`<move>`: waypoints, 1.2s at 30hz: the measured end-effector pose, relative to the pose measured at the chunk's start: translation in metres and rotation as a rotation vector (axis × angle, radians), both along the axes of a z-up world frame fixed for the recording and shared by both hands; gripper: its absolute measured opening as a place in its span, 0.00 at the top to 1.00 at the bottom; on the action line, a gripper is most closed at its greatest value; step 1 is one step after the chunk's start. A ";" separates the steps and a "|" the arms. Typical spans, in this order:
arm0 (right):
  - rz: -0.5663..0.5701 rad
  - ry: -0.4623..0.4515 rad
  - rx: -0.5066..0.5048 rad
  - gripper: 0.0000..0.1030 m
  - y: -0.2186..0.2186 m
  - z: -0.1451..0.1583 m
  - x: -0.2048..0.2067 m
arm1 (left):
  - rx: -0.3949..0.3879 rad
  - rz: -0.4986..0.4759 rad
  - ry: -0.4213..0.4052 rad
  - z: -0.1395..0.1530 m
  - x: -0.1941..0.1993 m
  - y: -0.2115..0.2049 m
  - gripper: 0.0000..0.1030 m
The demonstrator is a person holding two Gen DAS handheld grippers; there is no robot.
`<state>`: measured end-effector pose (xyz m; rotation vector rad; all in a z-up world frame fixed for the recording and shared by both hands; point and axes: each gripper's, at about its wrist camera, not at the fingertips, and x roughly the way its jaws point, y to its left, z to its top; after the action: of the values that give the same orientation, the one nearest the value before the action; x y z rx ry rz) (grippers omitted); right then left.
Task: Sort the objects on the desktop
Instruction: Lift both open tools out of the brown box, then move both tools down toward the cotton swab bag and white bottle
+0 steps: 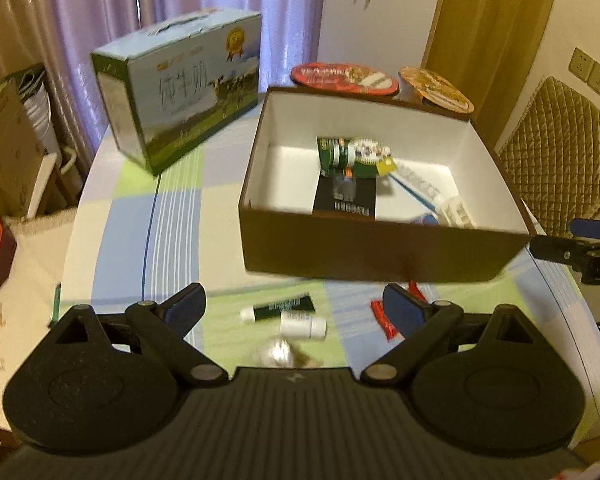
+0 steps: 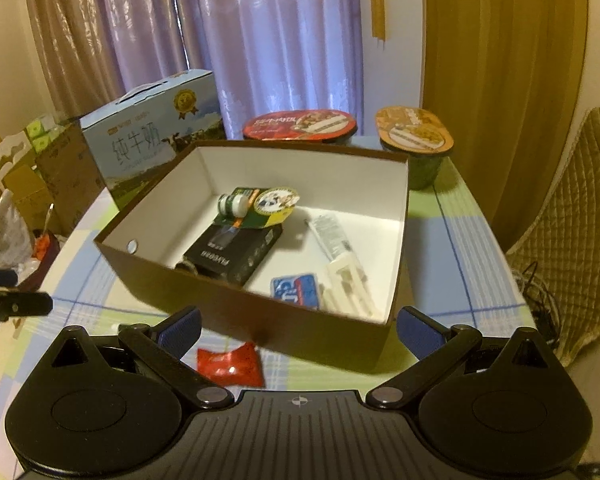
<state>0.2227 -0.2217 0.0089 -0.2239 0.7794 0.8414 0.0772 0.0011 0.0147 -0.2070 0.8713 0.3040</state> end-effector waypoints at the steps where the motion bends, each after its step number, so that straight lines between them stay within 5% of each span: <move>1: 0.000 0.002 -0.005 0.02 -0.002 -0.002 -0.004 | 0.000 0.006 0.004 -0.003 -0.006 -0.001 0.09; 11: 0.034 0.049 -0.073 0.02 -0.005 -0.033 -0.031 | -0.015 0.013 0.048 -0.039 -0.043 -0.010 0.09; 31: 0.007 0.134 -0.165 0.02 -0.002 -0.081 -0.039 | 0.051 -0.142 0.081 -0.086 -0.036 -0.018 0.10; 36: -0.022 0.164 -0.185 0.02 -0.004 -0.092 -0.032 | -0.031 -0.093 0.111 -0.101 -0.026 -0.008 0.10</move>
<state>0.1907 -0.2259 -0.0831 -0.3126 1.0132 0.7734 0.0515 -0.0067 -0.0862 -0.1793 0.9932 0.2172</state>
